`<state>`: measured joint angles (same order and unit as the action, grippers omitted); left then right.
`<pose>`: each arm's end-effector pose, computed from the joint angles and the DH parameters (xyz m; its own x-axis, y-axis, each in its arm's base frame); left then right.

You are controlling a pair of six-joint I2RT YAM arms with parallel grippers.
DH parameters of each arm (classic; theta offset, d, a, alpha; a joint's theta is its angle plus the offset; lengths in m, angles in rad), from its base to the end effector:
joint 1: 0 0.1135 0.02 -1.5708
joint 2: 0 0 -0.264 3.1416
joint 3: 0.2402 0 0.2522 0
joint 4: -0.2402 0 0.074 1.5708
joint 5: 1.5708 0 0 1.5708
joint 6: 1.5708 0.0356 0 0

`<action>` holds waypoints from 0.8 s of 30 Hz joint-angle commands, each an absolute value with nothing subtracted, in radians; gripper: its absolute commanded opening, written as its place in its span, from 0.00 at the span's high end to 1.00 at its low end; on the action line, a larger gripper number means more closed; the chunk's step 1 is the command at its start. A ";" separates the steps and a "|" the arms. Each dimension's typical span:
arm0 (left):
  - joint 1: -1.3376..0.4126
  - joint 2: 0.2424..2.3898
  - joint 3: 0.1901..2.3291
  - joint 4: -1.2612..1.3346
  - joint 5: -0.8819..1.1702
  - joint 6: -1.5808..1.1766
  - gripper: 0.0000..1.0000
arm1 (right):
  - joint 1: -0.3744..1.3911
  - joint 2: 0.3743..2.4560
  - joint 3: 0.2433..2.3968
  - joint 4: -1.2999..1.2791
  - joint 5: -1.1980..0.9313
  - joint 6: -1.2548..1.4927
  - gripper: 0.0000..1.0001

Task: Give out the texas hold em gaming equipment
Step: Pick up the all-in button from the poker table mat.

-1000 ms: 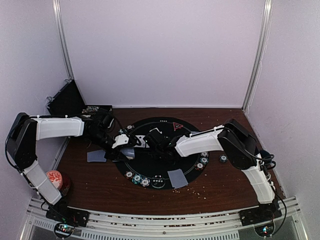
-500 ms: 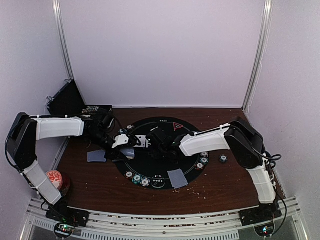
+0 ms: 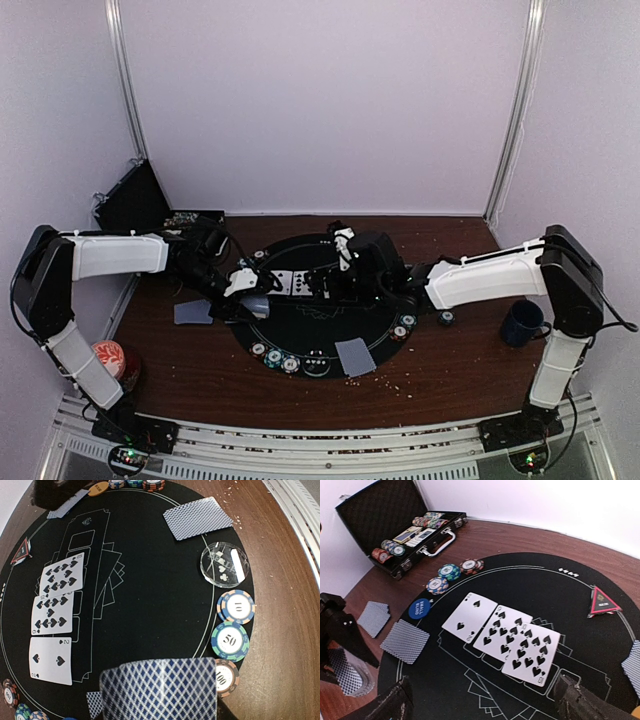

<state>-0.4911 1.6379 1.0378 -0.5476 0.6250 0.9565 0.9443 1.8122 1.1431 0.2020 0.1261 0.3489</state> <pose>0.2688 -0.1674 0.1943 0.0222 0.7396 -0.6726 0.9996 -0.0045 0.0280 0.2441 0.3296 0.2157 -0.5003 -0.1128 -0.8584 -0.6031 0.7568 0.2520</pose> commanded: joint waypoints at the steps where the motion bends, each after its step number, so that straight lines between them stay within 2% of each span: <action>1: -0.496 1.640 1.040 -0.534 0.650 0.963 0.57 | 0.941 1.821 1.116 0.352 -0.131 0.382 0.00; 11: -0.497 1.644 1.039 -0.535 0.650 0.966 0.57 | 0.948 1.930 1.192 0.373 -0.263 0.357 0.02; 17: -0.497 1.644 1.040 -0.535 0.651 0.966 0.58 | 0.923 1.966 1.302 0.203 0.013 0.383 0.01; 24: -0.497 1.642 1.038 -0.534 0.652 0.966 0.58 | 0.815 2.092 1.494 0.002 0.248 0.434 0.00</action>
<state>-0.4911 1.6379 1.0378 -0.5480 0.6277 0.9565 0.8841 2.0182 1.3998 0.1547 0.0536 0.3977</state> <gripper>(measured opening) 0.426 0.996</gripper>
